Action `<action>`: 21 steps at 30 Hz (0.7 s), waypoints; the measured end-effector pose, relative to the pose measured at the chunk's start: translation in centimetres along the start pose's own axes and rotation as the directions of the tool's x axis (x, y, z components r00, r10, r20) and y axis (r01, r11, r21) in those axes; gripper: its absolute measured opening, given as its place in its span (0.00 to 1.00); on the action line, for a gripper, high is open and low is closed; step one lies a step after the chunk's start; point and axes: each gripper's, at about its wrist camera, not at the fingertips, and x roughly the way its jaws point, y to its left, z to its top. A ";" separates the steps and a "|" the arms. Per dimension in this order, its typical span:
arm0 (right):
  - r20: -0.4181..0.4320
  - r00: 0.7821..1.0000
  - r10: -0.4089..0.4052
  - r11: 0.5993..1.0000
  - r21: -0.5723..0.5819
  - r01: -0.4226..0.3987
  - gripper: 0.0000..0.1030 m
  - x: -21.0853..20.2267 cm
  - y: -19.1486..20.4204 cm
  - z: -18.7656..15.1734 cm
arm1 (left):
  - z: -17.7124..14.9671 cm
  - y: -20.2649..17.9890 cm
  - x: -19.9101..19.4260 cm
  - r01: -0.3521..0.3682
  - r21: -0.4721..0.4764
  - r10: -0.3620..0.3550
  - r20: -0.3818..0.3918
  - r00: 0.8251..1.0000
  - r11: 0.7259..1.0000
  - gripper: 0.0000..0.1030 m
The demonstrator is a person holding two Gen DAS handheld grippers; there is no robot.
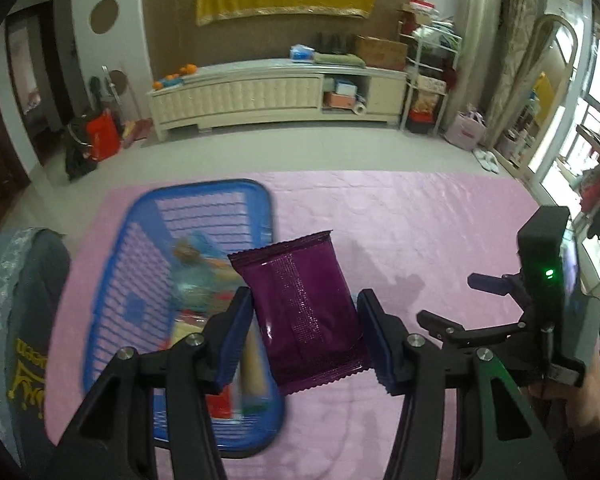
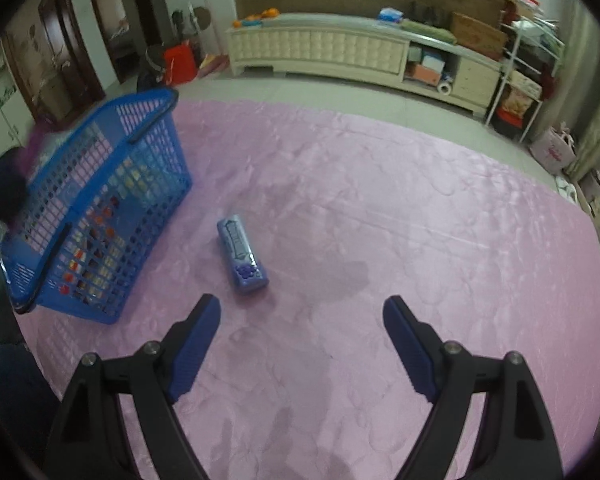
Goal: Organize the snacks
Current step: 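Lower the purple snack into the basket and open the left tool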
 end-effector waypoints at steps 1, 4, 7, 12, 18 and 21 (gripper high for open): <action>-0.008 1.000 0.000 1.000 -0.013 0.000 0.84 0.4 0.4 0.2 | 0.1 1.0 -0.1 -0.008 -0.004 0.008 0.000 1.000 1.000 0.50; -0.040 0.998 0.046 0.997 -0.061 -0.048 0.84 2.6 1.4 0.8 | 0.2 3.4 0.4 -0.036 -0.016 0.036 -0.014 0.999 0.999 0.50; -0.061 0.997 0.048 0.996 -0.074 -0.053 0.84 4.7 2.2 1.2 | 0.3 5.6 1.2 -0.076 -0.011 0.076 -0.038 0.996 0.997 0.50; -0.067 0.997 0.037 0.995 -0.089 -0.043 0.84 7.3 3.5 1.4 | -0.1 8.0 3.7 -0.072 0.011 0.072 -0.094 0.993 0.997 0.50; -0.103 0.995 0.013 0.992 -0.126 -0.026 0.84 10.6 4.9 1.6 | -1.0 9.3 5.9 -0.056 0.049 0.063 -0.165 0.984 0.997 0.50; -0.122 0.993 0.007 0.988 -0.152 -0.026 0.84 11.6 5.6 1.8 | -1.6 9.8 6.7 -0.041 0.099 0.059 -0.185 0.981 0.994 0.50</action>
